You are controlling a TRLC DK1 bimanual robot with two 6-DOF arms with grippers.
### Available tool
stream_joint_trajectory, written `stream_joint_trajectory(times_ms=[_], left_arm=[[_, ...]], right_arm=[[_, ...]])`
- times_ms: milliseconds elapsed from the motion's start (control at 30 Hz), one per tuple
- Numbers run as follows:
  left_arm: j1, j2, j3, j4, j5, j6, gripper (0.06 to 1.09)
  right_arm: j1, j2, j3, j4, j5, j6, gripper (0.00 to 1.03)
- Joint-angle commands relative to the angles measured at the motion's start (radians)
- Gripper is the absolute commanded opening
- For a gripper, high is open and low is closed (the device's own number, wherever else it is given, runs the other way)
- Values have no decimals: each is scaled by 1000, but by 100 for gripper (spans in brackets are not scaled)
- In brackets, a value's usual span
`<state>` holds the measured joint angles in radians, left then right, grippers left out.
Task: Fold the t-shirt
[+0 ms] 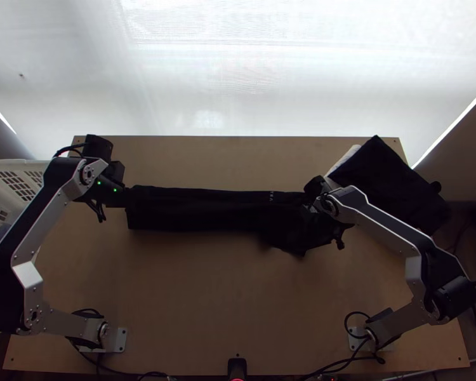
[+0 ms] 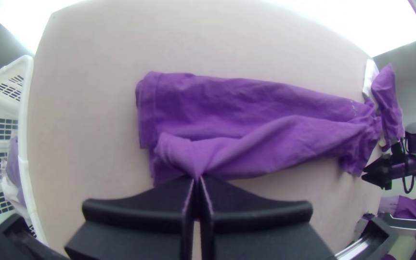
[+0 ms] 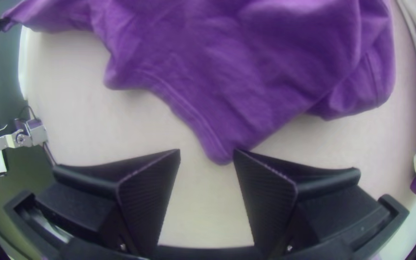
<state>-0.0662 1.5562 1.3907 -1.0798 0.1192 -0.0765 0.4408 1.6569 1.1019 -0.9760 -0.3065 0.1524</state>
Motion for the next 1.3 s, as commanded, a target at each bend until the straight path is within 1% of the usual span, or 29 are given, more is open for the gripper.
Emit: stream_joint_trajectory(times_ms=[0, 533, 667, 800, 833, 900, 967, 1067, 1167, 1200, 1267], left_arm=[[25, -18, 5, -8, -1, 23, 10], [26, -28, -5, -9, -1, 21, 10], [26, -31, -9, -9, -1, 21, 10], [25, -30, -9, -6, -1, 20, 10], [22, -30, -7, -6, -1, 18, 10], [19, -30, -5, -6, -1, 17, 10], [19, -30, -4, -6, -1, 17, 10], [25, -36, 1, -8, -3, 20, 10], [37, -51, 2, -8, -1, 21, 10], [37, -61, -1, -8, -1, 23, 10], [37, -76, -13, -12, -1, 23, 10]], right_arm=[[-14, 4, -13, 20, 23, -5, 53], [-30, 7, -27, 42, 89, -7, 53], [-45, 9, -34, 42, 89, -11, 53], [-37, 18, -43, 79, 89, -11, 52], [-36, 21, -45, 91, 89, -11, 44], [-27, 21, -43, 117, 89, -13, 21], [-11, 9, -42, 120, 87, -24, 4], [-2, -46, -45, 80, 89, -37, 3], [-17, -140, -33, -9, 87, -56, 3], [-22, -183, -27, -47, 75, -70, 3], [-24, -258, -5, -133, 18, -86, 3]])
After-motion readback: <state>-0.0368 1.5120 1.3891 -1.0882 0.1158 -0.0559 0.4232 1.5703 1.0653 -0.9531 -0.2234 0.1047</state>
